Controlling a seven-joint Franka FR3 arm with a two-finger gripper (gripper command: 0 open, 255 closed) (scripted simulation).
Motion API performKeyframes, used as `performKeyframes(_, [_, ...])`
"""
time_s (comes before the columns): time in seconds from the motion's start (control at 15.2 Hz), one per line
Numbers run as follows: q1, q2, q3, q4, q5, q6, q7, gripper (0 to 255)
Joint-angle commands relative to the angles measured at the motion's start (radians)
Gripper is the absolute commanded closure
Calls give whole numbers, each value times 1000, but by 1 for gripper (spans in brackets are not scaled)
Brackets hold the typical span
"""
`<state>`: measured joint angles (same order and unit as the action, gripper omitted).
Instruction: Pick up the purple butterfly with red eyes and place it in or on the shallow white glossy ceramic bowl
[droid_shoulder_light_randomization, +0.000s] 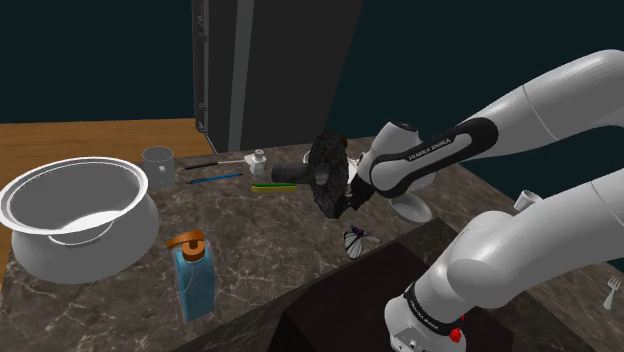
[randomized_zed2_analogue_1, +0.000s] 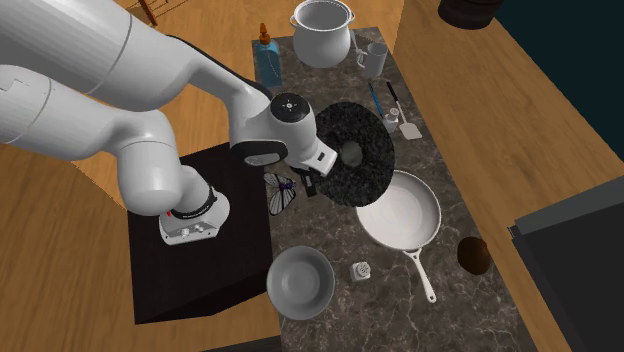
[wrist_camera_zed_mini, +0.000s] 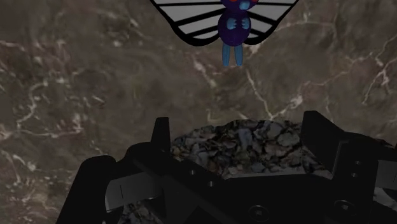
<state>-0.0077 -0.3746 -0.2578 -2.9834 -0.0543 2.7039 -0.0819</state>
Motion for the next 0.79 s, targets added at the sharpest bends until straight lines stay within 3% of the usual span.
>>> performKeyframes(0.0, [3,8,0,-2,2,10,0,0])
performKeyframes(0.33, [3,7,0,-2,2,10,0,0])
performKeyframes(0.4, [3,7,0,-2,2,10,0,255])
performKeyframes(0.73, [3,7,0,-2,2,10,0,255])
